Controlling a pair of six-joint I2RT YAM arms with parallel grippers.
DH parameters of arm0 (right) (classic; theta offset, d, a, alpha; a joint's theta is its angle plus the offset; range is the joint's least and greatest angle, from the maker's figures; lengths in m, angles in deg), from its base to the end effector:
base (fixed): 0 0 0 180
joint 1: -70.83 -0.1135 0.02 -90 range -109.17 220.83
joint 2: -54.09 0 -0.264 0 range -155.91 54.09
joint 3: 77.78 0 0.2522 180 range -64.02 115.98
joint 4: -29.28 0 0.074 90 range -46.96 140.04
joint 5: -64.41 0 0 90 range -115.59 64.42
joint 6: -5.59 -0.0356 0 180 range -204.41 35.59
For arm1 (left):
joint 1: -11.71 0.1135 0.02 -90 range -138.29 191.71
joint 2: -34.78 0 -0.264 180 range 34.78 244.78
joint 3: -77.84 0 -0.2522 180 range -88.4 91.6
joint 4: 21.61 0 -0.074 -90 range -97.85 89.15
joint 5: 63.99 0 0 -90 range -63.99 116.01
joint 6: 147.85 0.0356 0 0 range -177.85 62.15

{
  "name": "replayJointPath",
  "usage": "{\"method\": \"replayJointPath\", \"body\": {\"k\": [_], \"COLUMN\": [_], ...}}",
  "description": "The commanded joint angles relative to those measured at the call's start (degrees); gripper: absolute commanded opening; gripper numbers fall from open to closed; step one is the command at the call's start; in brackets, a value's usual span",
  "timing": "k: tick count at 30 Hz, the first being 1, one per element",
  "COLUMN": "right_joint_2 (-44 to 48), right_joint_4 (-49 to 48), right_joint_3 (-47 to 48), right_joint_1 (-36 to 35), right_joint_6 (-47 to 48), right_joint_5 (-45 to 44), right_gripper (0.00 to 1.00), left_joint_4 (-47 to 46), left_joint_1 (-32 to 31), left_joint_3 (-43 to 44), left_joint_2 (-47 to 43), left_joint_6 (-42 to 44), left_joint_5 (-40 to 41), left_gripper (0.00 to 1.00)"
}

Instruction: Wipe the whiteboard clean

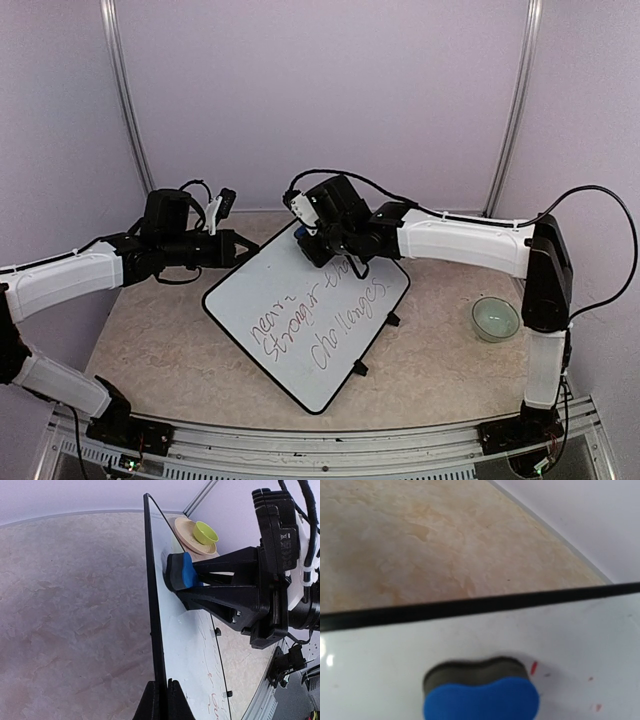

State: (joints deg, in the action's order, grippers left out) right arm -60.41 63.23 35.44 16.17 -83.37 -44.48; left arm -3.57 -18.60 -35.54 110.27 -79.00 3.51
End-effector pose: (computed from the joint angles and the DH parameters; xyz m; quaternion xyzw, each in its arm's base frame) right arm 0.2810 0.3764 0.2860 -0.3424 0.8097 0.0746 0.4707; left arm 0.2507 -0.1623 0.2818 0.1685 0.8250 -0.3725 0.3901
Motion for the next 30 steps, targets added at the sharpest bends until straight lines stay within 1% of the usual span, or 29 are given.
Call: {"method": "replayJointPath", "body": {"k": [1, 3, 8, 12, 15, 27, 30], "right_joint_2": [-1.8, -3.2, -3.1, -3.4, -4.2, -8.7, -8.2], "right_joint_4": [2.9, 5.5, 6.3, 6.5, 7.7, 11.7, 11.5], "right_joint_3": [1.7, 3.8, 2.3, 2.6, 4.4, 10.0, 9.6], "right_joint_1": [0.6, 2.8, 9.0, 10.5, 10.1, 2.7, 1.3], "right_joint_6": [0.0, -2.0, -7.3, -7.4, -6.7, -0.7, -0.6], "right_joint_5": [-2.9, -3.4, 0.0, 1.0, 4.1, -1.7, -0.5], "right_gripper": [0.23, 0.22, 0.22, 0.22, 0.22, 0.23, 0.23], "left_joint_4": [-0.2, -0.2, -0.3, -0.4, -0.4, -0.5, -0.6], "left_joint_1": [-0.9, -0.9, -0.9, -0.9, -0.6, -0.5, -0.4], "left_joint_3": [0.7, 0.8, 0.6, 0.8, 0.8, 0.8, 0.7], "left_joint_2": [0.0, 0.0, -0.1, 0.0, 0.2, 0.0, -0.1], "left_joint_6": [1.5, 1.5, 1.5, 1.5, 1.4, 1.2, 1.3], "left_joint_5": [-4.0, -4.4, -4.0, -4.6, -4.6, -5.3, -4.9], "left_gripper": [0.0, 0.0, 0.0, 0.0, 0.0, 0.0, 0.0]}}
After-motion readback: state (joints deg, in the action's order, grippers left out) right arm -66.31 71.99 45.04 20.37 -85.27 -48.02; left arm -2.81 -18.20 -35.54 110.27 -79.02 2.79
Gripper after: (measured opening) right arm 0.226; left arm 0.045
